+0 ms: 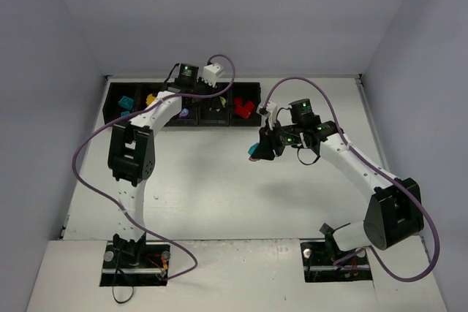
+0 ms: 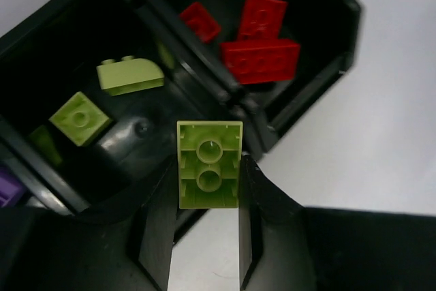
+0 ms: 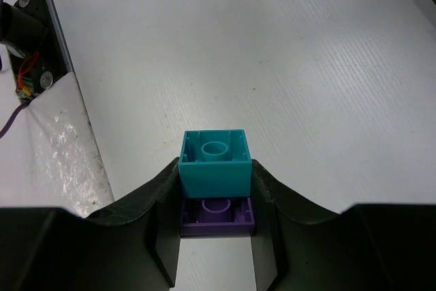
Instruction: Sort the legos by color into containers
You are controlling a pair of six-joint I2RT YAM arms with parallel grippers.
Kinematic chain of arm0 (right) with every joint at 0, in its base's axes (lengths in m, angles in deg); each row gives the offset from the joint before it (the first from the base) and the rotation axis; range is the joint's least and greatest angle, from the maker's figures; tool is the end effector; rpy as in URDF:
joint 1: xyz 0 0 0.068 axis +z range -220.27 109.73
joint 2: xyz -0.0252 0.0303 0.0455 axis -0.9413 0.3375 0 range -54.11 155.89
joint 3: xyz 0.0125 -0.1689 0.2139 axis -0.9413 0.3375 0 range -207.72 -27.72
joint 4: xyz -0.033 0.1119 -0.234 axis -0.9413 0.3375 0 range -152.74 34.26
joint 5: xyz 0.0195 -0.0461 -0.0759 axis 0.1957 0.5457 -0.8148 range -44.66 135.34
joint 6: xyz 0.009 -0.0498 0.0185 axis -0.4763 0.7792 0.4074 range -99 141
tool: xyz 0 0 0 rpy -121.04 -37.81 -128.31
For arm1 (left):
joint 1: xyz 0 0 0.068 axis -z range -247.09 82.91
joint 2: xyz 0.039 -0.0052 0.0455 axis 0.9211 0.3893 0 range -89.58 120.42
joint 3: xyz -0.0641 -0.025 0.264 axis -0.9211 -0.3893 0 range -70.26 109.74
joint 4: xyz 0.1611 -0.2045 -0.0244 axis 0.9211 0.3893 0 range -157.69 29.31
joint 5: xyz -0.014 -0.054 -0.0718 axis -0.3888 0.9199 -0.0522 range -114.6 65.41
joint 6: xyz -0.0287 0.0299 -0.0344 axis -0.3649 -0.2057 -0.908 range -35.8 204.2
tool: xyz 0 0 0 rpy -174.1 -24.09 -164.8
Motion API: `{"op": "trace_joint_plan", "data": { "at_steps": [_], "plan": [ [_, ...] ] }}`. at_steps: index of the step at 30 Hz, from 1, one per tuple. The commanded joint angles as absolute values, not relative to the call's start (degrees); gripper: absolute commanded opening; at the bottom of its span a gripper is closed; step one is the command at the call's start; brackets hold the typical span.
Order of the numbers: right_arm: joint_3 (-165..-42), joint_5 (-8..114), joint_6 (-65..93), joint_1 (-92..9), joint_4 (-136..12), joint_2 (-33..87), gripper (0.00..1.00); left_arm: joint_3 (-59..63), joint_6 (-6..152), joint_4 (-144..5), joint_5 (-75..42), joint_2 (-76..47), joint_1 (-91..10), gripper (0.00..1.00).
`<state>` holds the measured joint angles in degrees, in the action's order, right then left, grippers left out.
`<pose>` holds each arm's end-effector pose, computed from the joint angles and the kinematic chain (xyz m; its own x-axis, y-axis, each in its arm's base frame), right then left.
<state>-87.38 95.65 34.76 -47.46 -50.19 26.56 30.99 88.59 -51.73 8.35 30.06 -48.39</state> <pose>0.2733 0.1448 0.2887 -0.2952 -0.2891 -0.9106 -0.9359 0.2793 0.2147 0.4558 -0.1747 0.2641 -0.4797 0.2301 -0.8467 0.7332 0.6352 -0.2428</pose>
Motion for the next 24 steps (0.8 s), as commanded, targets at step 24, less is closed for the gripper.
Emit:
{"op": "trace_joint_plan", "data": {
  "at_steps": [24],
  "plan": [
    [-98.12, 107.90, 38.22, -47.68, -52.99, 29.74, 0.00, 20.97, 96.06, -45.21, 35.86, 5.79, -47.14, 0.53]
  ]
}}
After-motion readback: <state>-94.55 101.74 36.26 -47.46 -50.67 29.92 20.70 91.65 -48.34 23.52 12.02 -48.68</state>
